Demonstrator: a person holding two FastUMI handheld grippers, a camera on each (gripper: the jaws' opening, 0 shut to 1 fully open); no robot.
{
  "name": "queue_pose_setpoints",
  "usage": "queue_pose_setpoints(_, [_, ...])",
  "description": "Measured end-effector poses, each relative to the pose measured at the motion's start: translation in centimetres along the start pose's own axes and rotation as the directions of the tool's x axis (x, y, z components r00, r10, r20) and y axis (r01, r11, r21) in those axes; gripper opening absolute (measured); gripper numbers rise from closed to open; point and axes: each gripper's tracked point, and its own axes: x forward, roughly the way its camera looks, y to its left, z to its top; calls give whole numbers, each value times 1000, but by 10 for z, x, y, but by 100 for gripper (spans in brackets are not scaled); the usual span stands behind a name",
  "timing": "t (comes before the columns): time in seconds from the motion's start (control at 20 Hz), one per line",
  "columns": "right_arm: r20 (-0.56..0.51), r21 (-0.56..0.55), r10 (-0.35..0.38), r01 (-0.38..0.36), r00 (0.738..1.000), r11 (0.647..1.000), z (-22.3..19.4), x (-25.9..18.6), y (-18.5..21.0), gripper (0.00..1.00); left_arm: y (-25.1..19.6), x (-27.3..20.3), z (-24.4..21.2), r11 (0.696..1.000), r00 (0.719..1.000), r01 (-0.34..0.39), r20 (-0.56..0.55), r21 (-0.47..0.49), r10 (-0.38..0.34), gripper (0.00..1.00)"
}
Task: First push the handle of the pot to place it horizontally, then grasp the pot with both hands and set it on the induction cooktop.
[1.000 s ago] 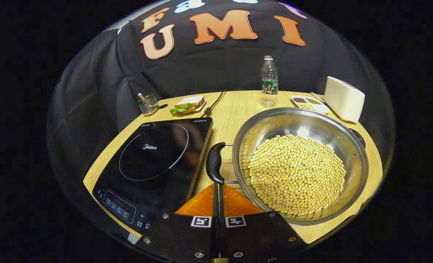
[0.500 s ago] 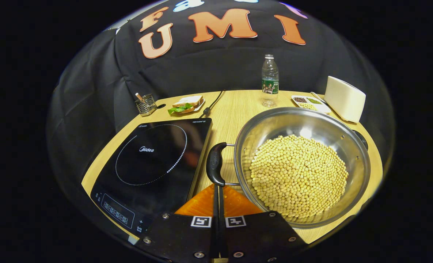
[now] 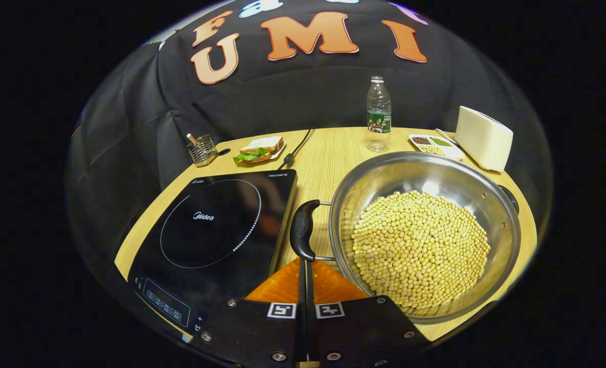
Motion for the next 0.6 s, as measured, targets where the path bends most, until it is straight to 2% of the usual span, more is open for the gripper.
queue_pose_setpoints(0.25, [5, 18, 15, -15, 1000, 1000, 6, 6, 4, 0, -7, 2, -8, 999, 1000, 18, -18, -38, -19, 98])
queue_pose_setpoints(0.6, [15, 32, 5, -6, 1000, 999, 10, 9, 5, 0, -19, -1, -16, 999, 999, 31, -33, -42, -32, 98])
